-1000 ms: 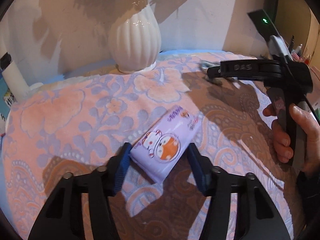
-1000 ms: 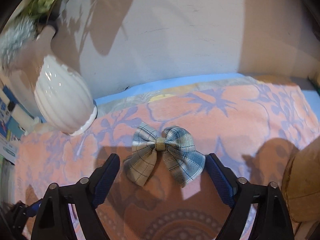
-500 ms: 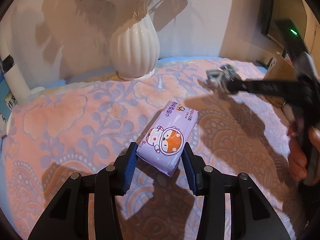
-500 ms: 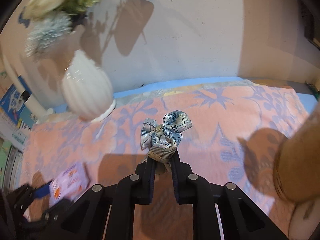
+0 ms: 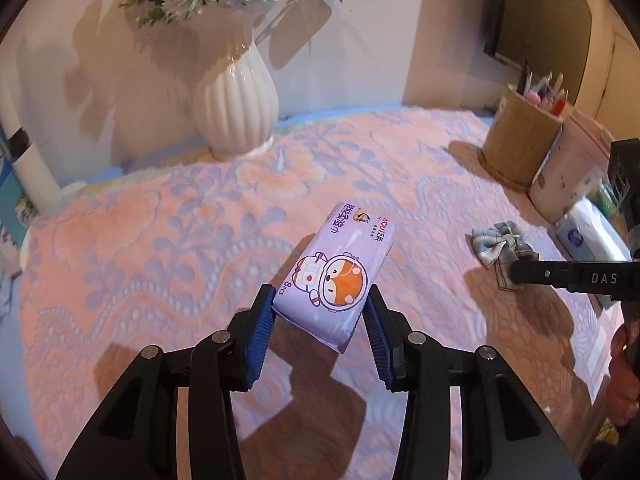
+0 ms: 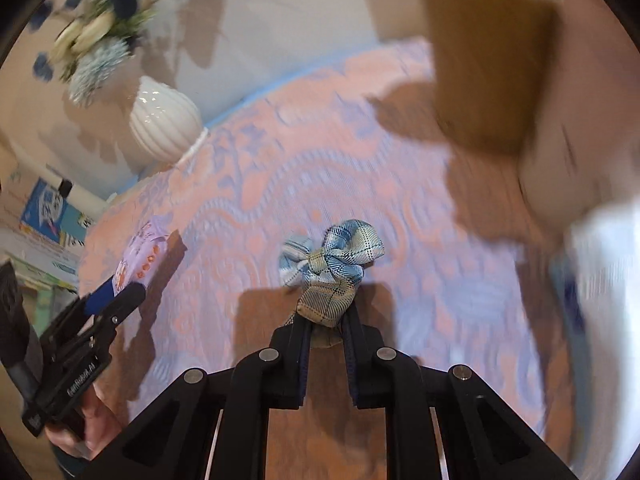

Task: Organize soft objects
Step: 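Carry the wipes packet and plaid bow in both grippers over the amber plate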

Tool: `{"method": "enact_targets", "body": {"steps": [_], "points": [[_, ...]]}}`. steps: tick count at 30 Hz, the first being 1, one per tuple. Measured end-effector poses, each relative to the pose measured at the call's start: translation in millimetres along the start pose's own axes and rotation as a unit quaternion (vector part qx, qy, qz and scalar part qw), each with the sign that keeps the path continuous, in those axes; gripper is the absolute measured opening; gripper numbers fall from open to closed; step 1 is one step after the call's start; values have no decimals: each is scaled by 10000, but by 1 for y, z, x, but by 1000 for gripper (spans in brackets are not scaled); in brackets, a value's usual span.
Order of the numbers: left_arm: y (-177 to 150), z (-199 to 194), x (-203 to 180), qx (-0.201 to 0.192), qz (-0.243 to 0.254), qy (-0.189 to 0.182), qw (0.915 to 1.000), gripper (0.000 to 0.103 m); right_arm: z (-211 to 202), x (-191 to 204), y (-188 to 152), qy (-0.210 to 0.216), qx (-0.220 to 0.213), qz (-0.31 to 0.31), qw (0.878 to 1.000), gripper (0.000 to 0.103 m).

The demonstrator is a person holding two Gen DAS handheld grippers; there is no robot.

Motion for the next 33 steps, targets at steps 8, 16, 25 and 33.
{"method": "enact_targets", "body": {"steps": [8, 16, 25, 33], "points": [[-37, -3, -2, 675, -143, -546, 9961, 50, -12, 23, -32, 678, 878, -439, 9929, 68], [-25, -12, -7, 263, -52, -272, 9993, 75, -4, 33, -17, 74, 827, -1344, 9874, 69], [-23, 9, -25, 378, 241, -61, 9990, 35, 28, 53, -22, -714, 391, -2300, 9698, 58], [11, -15, -49, -30, 385, -181, 9991, 35, -11, 43, -11, -791, 87, -2068, 9752, 26]]}}
Point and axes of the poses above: each gripper's, at about its wrist camera, not at the fingertips, and z roughly the way its jaws point, x to its left, y to its top, the point moved 1 cm from there along z, roughly the way its jaws point, and after that the axes turned 13 degrees about y, right-handed, at the moved point
